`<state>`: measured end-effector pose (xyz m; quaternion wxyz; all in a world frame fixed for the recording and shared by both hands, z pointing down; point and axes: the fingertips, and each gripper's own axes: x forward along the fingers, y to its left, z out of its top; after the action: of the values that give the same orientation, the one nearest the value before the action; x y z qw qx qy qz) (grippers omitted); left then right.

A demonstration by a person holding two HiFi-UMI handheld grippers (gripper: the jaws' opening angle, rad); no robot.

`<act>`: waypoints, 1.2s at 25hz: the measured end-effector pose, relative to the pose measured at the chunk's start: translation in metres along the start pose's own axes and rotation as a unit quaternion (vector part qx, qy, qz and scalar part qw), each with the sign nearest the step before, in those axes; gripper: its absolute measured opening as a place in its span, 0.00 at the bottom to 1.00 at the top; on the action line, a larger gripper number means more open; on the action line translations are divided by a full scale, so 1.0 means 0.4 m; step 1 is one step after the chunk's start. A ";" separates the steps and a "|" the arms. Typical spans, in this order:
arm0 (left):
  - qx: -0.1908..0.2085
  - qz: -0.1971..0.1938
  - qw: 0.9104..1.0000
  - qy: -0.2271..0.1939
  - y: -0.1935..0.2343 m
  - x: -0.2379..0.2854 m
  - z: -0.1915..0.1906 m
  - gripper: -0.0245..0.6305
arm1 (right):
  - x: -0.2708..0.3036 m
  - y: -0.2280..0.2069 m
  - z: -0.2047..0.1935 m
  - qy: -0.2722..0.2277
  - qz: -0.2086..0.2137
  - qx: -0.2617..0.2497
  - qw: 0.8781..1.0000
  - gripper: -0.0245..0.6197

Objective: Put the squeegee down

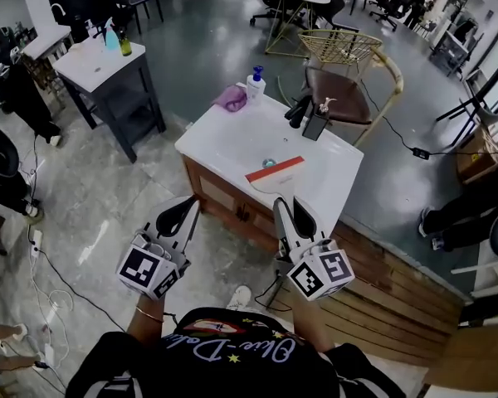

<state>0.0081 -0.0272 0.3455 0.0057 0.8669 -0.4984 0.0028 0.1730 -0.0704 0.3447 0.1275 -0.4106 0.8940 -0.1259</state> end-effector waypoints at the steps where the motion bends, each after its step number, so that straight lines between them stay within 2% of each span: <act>1: 0.000 0.001 1.000 0.000 0.003 0.003 0.001 0.03 | 0.007 -0.002 0.003 0.000 0.002 0.000 1.000 0.22; 19: 0.003 0.036 0.999 -0.003 0.058 0.068 0.016 0.03 | 0.116 -0.052 0.013 0.009 0.033 -0.002 0.999 0.22; 25: 0.003 0.031 0.999 -0.007 0.051 0.096 0.007 0.03 | 0.138 -0.072 0.016 0.012 0.042 -0.010 0.999 0.22; 30: -0.001 0.029 1.000 0.009 0.071 0.090 -0.016 0.03 | 0.160 -0.075 0.012 0.018 0.037 -0.015 0.999 0.22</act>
<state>0.0016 -0.0724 0.3524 0.0112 0.8521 -0.5232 0.0099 0.1553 -0.1390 0.3420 0.1099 -0.3766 0.9126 -0.1152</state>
